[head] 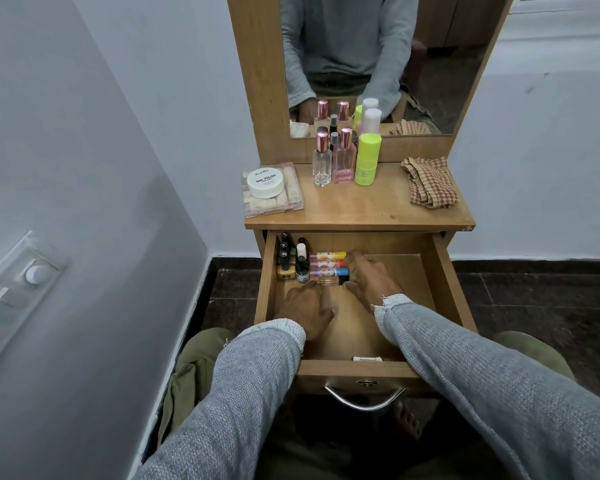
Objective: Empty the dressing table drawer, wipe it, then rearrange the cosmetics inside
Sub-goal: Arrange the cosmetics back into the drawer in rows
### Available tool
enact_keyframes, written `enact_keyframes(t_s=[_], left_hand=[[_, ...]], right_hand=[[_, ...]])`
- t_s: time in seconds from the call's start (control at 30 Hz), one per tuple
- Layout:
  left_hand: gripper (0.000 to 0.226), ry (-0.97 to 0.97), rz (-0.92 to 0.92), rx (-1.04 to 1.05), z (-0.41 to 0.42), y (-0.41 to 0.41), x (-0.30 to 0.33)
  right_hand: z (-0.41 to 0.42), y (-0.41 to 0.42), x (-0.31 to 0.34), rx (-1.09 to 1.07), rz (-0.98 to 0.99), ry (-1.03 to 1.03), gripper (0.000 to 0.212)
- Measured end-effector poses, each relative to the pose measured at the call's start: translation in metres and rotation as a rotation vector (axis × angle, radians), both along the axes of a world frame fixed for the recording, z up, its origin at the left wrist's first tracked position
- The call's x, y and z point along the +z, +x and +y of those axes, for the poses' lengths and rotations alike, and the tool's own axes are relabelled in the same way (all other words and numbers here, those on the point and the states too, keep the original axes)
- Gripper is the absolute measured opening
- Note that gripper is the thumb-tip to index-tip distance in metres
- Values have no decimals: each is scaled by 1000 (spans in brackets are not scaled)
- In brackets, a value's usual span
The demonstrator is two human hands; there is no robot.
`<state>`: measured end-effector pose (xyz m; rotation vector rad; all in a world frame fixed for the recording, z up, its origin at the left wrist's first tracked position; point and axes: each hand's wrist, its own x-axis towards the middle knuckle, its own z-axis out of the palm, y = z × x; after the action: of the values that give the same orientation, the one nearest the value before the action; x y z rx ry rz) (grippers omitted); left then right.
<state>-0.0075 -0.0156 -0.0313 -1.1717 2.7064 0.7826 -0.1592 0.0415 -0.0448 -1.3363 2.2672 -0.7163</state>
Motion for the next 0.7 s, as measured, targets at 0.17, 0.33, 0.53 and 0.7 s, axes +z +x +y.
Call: enact_keyframes(t_s=[0.17,0.33,0.53,0.7], left_hand=[[52,15,3,4,0,0,-1],[53,19,-12,-4,0,-1,-1],[54,6,-9,-11,-1,-1,-1],[53,9,-3,-3,0,-1,-1]], right_hand=[[-3,-1,5,79,196,186,40],[-2,0,7,80,219,187,40],[0,1,8,68,143,124,38],[1,3,7,33,45,45,37]])
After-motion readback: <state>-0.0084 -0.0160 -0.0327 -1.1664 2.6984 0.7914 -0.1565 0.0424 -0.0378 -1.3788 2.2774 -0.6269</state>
